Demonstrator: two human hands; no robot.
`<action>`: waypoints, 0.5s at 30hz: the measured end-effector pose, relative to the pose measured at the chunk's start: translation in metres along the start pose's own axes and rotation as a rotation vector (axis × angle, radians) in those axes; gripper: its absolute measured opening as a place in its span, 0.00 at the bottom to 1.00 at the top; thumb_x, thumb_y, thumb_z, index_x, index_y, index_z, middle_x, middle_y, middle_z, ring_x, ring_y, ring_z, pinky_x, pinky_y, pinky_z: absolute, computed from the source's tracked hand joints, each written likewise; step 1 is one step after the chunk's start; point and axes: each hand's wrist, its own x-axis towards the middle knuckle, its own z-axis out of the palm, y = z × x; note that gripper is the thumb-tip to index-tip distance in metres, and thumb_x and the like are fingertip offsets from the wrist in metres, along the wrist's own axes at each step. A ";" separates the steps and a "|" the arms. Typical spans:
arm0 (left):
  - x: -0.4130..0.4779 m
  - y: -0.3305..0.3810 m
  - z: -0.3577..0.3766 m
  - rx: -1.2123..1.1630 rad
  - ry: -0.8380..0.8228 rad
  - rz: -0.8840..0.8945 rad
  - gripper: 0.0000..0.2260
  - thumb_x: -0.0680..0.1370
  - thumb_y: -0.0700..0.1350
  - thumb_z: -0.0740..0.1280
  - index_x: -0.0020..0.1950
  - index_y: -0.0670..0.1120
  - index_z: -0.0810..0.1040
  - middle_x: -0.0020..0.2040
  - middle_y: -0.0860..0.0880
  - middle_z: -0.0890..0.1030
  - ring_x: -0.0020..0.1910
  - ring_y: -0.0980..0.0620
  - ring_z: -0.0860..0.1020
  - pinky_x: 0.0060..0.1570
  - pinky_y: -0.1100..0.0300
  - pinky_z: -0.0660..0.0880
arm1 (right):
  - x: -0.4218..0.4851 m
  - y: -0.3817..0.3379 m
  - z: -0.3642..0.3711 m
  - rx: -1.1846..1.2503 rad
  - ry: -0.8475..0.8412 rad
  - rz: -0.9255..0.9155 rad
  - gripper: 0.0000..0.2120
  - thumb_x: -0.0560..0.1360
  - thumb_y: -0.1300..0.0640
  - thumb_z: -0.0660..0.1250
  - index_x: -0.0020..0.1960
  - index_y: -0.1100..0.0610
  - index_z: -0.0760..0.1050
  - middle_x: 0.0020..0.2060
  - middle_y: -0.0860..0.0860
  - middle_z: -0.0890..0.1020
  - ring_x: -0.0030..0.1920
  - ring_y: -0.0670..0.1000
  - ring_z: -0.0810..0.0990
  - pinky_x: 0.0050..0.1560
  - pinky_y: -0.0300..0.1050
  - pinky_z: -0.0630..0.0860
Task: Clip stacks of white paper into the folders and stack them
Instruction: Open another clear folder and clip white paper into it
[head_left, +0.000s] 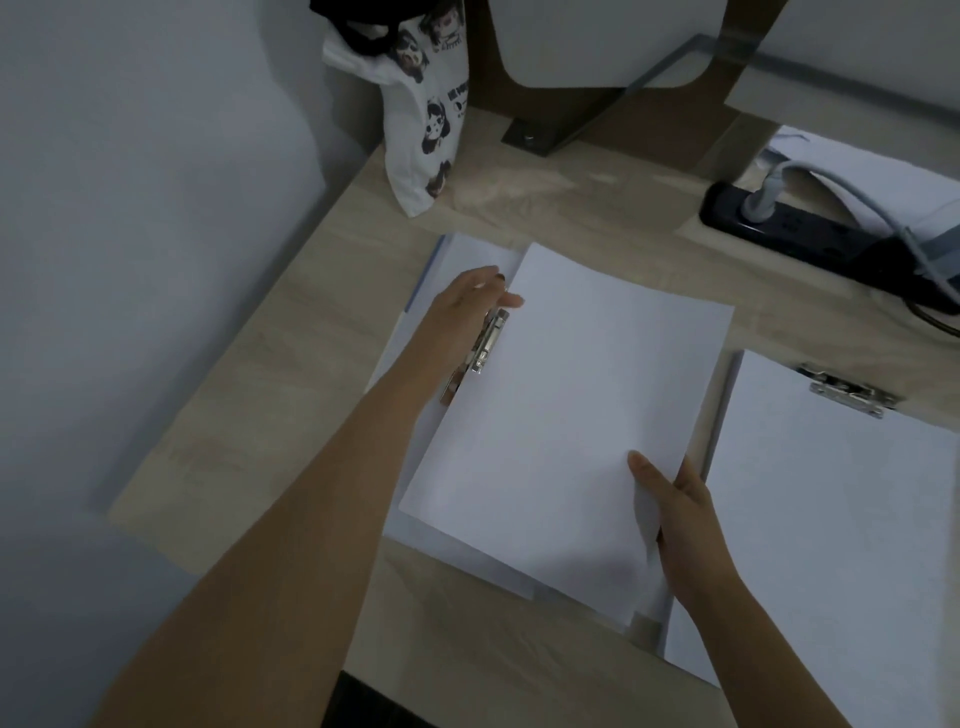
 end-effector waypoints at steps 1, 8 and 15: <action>0.000 -0.003 -0.002 -0.032 0.014 -0.009 0.12 0.77 0.51 0.60 0.58 0.49 0.74 0.49 0.52 0.81 0.54 0.55 0.76 0.54 0.63 0.69 | 0.000 0.000 0.000 0.002 -0.005 0.003 0.15 0.75 0.55 0.64 0.62 0.51 0.71 0.54 0.53 0.80 0.53 0.57 0.79 0.56 0.57 0.76; 0.005 -0.010 -0.006 0.025 0.058 -0.099 0.19 0.78 0.52 0.61 0.67 0.49 0.69 0.68 0.48 0.67 0.65 0.52 0.71 0.68 0.55 0.65 | 0.001 0.001 0.000 -0.001 0.004 0.013 0.15 0.75 0.55 0.64 0.62 0.51 0.71 0.55 0.53 0.80 0.54 0.58 0.79 0.59 0.60 0.74; -0.001 0.004 -0.003 -0.043 0.091 -0.022 0.17 0.82 0.48 0.52 0.41 0.48 0.77 0.37 0.52 0.77 0.40 0.58 0.75 0.48 0.65 0.69 | 0.002 0.003 -0.001 -0.007 0.002 0.001 0.17 0.75 0.54 0.63 0.64 0.51 0.70 0.56 0.54 0.79 0.54 0.58 0.78 0.59 0.62 0.74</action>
